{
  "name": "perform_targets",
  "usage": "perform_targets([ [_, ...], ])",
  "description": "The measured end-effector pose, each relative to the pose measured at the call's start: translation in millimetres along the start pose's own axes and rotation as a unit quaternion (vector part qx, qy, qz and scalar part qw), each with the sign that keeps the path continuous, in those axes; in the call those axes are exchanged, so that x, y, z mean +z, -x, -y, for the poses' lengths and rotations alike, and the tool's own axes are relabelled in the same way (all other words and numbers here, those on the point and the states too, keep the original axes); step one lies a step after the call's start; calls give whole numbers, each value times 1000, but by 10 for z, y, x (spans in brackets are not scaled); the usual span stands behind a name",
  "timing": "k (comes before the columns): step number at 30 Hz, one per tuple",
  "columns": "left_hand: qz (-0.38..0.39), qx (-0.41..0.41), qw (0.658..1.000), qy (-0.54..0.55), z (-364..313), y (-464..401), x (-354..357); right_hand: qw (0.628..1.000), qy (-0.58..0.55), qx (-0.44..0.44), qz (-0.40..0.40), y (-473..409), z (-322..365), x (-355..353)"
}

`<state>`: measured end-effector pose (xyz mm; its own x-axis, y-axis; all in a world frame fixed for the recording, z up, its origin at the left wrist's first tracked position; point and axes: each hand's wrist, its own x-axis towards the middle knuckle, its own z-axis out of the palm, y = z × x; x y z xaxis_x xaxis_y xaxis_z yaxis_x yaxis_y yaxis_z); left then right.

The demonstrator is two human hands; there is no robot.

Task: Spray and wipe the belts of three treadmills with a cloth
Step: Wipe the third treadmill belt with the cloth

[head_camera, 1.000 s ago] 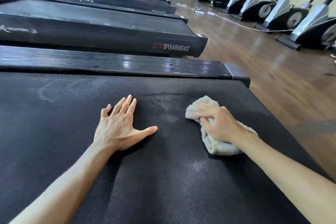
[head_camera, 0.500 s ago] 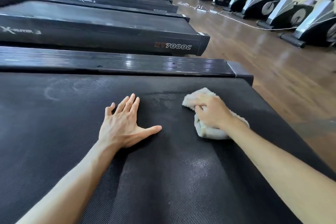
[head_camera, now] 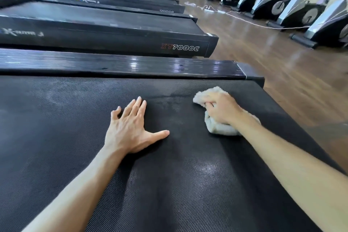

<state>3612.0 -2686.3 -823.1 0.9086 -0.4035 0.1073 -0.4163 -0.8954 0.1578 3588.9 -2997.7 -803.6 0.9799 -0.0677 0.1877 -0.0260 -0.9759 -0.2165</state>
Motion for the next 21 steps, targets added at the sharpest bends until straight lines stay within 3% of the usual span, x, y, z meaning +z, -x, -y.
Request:
perform_targets([
  [3,11,-2,1000,1,-5,-11,-9,997,11,76,-21,-501,387,211],
  [4,14,2,1000,-1,-8,-15,-14,998,7,61,-13,-544,532,262],
  [7,15,0,1000,3,14,-15,-24,991,-29,-126,21,-174,746,338],
  [9,15,2,1000,4,6,-19,-20,986,-85,-143,35,120,480,243],
  [13,4,-1,1000,11,7,-13,6,1000,5,8,-10,-142,-7,136],
  [15,3,-3,1000,13,3,-7,11,990,67,126,-11,-353,216,148],
  [16,5,-3,1000,12,-4,-8,3,988,76,130,-22,-433,412,202],
  [19,12,-4,1000,7,-11,-8,-28,999,43,-2,-18,-418,1059,443],
  [21,25,-4,1000,1,-9,-1,-45,998,-54,-23,35,-347,1151,543],
])
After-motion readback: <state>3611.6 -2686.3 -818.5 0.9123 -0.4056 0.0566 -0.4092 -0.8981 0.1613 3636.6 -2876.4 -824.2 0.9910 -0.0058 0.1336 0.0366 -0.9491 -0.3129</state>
